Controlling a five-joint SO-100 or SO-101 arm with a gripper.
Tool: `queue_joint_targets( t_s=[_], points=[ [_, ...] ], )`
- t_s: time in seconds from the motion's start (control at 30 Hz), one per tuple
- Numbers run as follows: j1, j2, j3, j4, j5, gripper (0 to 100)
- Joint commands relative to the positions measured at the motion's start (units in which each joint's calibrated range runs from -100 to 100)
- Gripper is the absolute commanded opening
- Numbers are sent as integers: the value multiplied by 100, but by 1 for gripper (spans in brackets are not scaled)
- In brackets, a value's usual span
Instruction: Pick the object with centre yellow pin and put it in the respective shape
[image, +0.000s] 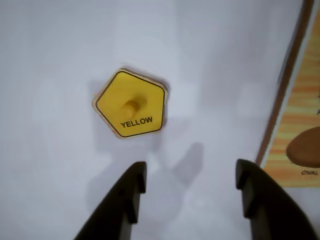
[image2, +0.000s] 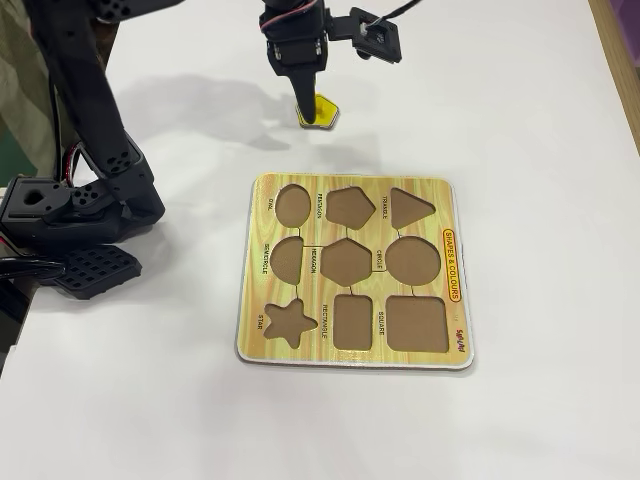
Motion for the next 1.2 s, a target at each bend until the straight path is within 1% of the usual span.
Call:
queue_joint_targets(
  t_s=[0.0, 0.23, 0.43, 1.0, 1.17],
  points=[
    [-204, 250, -764, -74, -127, 21],
    [-429, 894, -1412, -74, -127, 21],
    [-439, 1388, -1709, -74, -122, 21],
    [-409, 1781, -1709, -82, -80, 21],
    [-429, 1789, -1610, -618, -80, 21]
  ],
)
